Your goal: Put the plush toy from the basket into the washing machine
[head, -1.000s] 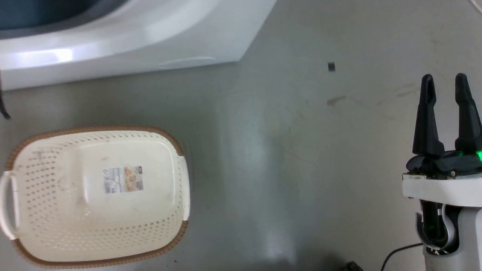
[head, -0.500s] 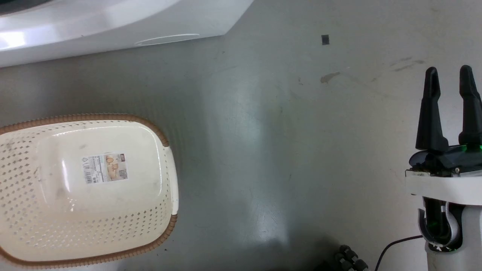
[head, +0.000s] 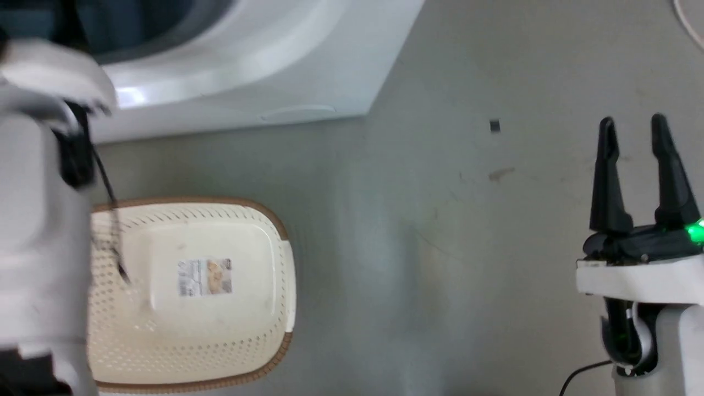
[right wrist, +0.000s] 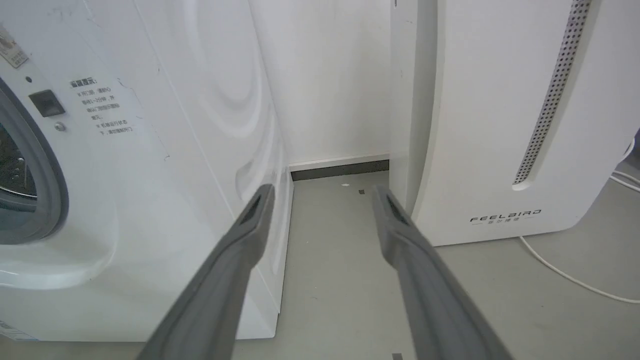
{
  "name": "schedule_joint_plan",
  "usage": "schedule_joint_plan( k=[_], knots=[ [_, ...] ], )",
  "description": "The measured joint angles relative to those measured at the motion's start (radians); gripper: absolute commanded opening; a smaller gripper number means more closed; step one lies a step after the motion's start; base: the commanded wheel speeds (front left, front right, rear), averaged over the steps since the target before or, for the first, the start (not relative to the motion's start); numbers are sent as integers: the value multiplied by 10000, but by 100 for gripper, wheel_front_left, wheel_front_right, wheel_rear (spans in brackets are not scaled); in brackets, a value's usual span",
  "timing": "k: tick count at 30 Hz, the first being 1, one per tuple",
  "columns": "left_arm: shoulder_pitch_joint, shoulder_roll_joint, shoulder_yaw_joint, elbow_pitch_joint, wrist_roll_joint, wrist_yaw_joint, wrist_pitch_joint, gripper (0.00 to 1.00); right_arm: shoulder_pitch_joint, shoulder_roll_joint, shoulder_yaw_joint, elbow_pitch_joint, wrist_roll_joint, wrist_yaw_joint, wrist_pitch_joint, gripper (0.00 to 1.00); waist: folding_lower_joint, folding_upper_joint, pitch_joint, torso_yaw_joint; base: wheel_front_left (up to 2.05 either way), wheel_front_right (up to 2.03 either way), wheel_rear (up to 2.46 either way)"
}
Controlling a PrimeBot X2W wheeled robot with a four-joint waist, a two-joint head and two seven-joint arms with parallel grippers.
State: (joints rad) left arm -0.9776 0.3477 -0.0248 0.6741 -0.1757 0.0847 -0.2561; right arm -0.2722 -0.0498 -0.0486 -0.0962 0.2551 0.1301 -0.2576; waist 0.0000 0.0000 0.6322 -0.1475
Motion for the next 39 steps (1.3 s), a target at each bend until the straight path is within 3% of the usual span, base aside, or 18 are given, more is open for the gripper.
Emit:
schedule_joint_plan(
  k=[11, 22, 28, 39],
  knots=[
    [3665, -1206, 443, -2761, 614, 182, -2, 100, 768, 0, -27, 405, -646, 0, 0, 100, -1, 0, -2095, 769, 0, 0, 0],
    [7189, -2125, 380, -4815, 1053, -105, -2, 100, 2032, 0, -165, 721, -963, 0, 0, 100, -3, 1, -4244, 1424, 0, 0, 0],
    [8796, -2382, 349, -5427, 1147, -439, -4, 100, 2751, 0, -242, 811, -963, 0, 0, 100, -4, 0, -5303, 1603, 0, 0, 0],
    [10569, -2690, 196, -5530, 1315, -510, -2, 100, 3721, 0, -318, 890, -963, 0, 0, 100, -3, 1, -6459, 1543, 0, 0, 0]
  ],
)
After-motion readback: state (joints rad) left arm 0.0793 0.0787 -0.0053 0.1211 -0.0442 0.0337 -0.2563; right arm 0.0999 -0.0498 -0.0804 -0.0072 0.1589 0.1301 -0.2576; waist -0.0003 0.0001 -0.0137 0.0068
